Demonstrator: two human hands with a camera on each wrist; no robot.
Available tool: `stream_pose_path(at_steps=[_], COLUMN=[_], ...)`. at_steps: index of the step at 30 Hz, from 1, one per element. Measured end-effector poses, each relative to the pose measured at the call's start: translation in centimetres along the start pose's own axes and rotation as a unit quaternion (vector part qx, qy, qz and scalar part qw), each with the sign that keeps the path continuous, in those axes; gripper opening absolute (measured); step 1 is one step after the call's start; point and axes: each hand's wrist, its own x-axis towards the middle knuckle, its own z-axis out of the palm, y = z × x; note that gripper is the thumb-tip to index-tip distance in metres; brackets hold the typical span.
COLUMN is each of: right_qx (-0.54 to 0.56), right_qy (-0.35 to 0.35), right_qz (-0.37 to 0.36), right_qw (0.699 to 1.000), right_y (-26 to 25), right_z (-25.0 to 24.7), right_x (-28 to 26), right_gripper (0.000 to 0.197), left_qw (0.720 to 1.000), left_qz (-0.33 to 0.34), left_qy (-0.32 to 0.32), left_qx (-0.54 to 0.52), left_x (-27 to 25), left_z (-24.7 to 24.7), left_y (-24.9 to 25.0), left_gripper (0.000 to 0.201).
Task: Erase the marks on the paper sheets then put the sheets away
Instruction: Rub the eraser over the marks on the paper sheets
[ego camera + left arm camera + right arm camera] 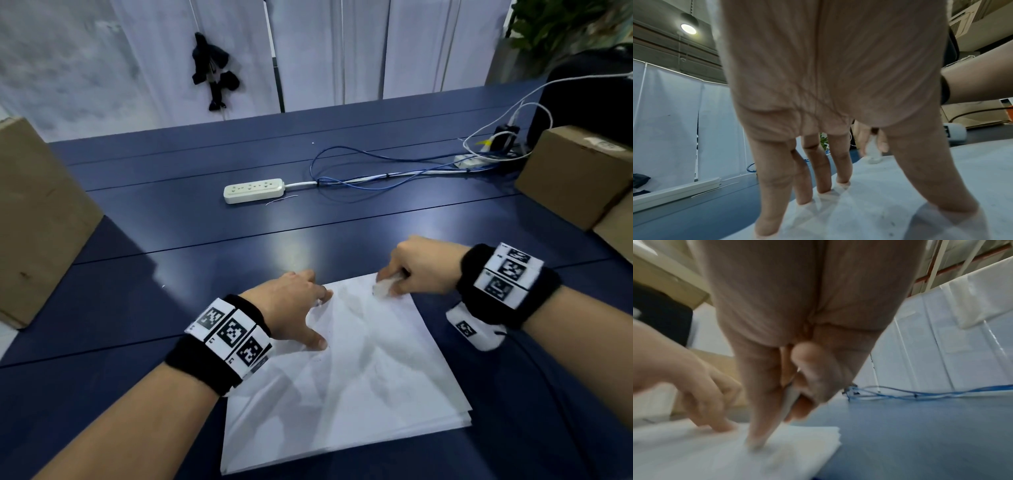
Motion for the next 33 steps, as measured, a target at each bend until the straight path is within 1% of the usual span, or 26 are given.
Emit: stream_pose_path(at_steps=[2, 3, 4, 5, 7, 8, 9, 10, 11, 12, 15, 16, 17, 18, 20, 21, 23, 25, 26, 28, 29, 30, 31, 33], right_qx=[0.025, 0.037, 0.039, 0.031, 0.004, -0.005, -0.012, -0.016, -0.016, -0.01, 0.043, 0.055, 0.057, 0.051, 0.031, 0.02, 0.002, 0.002, 0.01, 0.047, 0.059, 0.057, 0.049, 0.02], right_qy=[-0.083, -0.111, -0.112, -0.085, -0.002, 0.031, 0.052, 0.059, 0.047, 0.02, -0.123, -0.147, -0.146, -0.125, -0.042, -0.003, 0.04, 0.027, -0.005, -0.09, -0.111, -0.101, -0.065, 0.03], right_qz=[-0.024, -0.027, -0.022, -0.011, 0.023, 0.04, 0.049, 0.051, 0.047, 0.036, -0.011, -0.014, -0.01, 0.002, 0.032, 0.042, 0.046, 0.029, 0.017, -0.008, -0.009, -0.002, 0.007, 0.024], right_qw=[0.996, 0.993, 0.993, 0.996, 1.0, 0.999, 0.997, 0.997, 0.998, 0.999, 0.991, 0.988, 0.988, 0.991, 0.998, 0.999, 0.998, 0.999, 1.0, 0.995, 0.992, 0.993, 0.997, 0.999], right_y=[-0.8, -1.1, -1.2, -1.2, -0.6, -0.2, 0.1, 0.3, 0.4, 0.5, -0.2, -0.3, -0.3, 0.0, 0.6, 0.9, 1.3, 1.1, 1.0, 0.4, 0.2, 0.3, 0.5, 0.9], right_z=[0.6, 0.8, 0.8, 0.6, 0.1, -0.2, -0.4, -0.5, -0.4, -0.3, 0.3, 0.4, 0.2, 0.1, -0.3, -0.5, -0.6, -0.3, 0.0, 0.5, 0.5, 0.5, 0.3, -0.3], right_x=[-1.4, -1.8, -1.9, -1.7, -0.5, 0.1, 0.5, 0.7, 0.6, 0.2, -1.5, -1.7, -1.7, -1.2, 0.2, 0.7, 0.9, 0.1, -0.4, -1.5, -1.7, -1.6, -1.2, 0.0], right_gripper=[0.032, 0.032, 0.031, 0.028, 0.021, 0.022, 0.025, 0.026, 0.026, 0.025, 0.031, 0.031, 0.03, 0.027, 0.023, 0.025, 0.027, 0.027, 0.027, 0.031, 0.032, 0.031, 0.027, 0.023], left_qw=[1.0, 1.0, 1.0, 1.0, 1.0, 1.0, 1.0, 1.0, 1.0, 1.0, 1.0, 1.0, 1.0, 1.0, 1.0, 1.0, 1.0, 1.0, 1.0, 1.0, 1.0, 1.0, 1.0, 1.0], left_qz=[0.001, 0.001, 0.001, 0.001, 0.0, -0.001, -0.001, 0.0, 0.0, 0.0, 0.001, 0.002, 0.003, 0.003, 0.002, 0.001, 0.002, 0.003, 0.003, 0.003, 0.003, 0.003, 0.003, 0.003], left_qy=[0.0, 0.001, 0.002, 0.002, 0.002, 0.001, 0.001, 0.002, 0.002, 0.004, 0.005, 0.005, 0.004, 0.004, 0.005, 0.005, 0.004, 0.003, 0.003, 0.005, 0.005, 0.005, 0.005, 0.004], left_qx=[-0.001, -0.001, 0.0, 0.0, -0.001, -0.002, -0.003, -0.003, -0.005, -0.006, -0.007, -0.007, -0.005, -0.004, -0.004, -0.006, -0.005, -0.004, -0.004, -0.005, -0.004, -0.004, -0.003, -0.003], left_x=[0.0, 0.1, 0.0, 0.0, 0.0, -0.1, -0.1, -0.1, -0.1, -0.1, -0.1, -0.1, -0.1, -0.1, -0.1, -0.2, -0.2, -0.1, -0.1, -0.1, -0.1, 0.0, 0.0, -0.1], left_z=[0.0, 0.0, 0.0, 0.0, 0.0, 0.0, 0.0, 0.0, 0.0, 0.0, 0.0, 0.0, 0.0, 0.0, -0.1, -0.1, 0.0, 0.0, 0.0, 0.0, -0.1, -0.1, -0.1, -0.1], left_y=[0.0, 0.0, 0.0, 0.0, 0.1, 0.1, 0.1, 0.1, 0.1, 0.1, 0.0, 0.0, 0.0, 0.1, 0.1, 0.1, 0.1, 0.0, 0.0, 0.0, 0.0, 0.0, 0.1, 0.1], left_gripper=[0.073, 0.073, 0.073, 0.073, 0.074, 0.074, 0.074, 0.074, 0.075, 0.075, 0.075, 0.075, 0.076, 0.076, 0.077, 0.077, 0.077, 0.077, 0.077, 0.076, 0.075, 0.075, 0.075, 0.076])
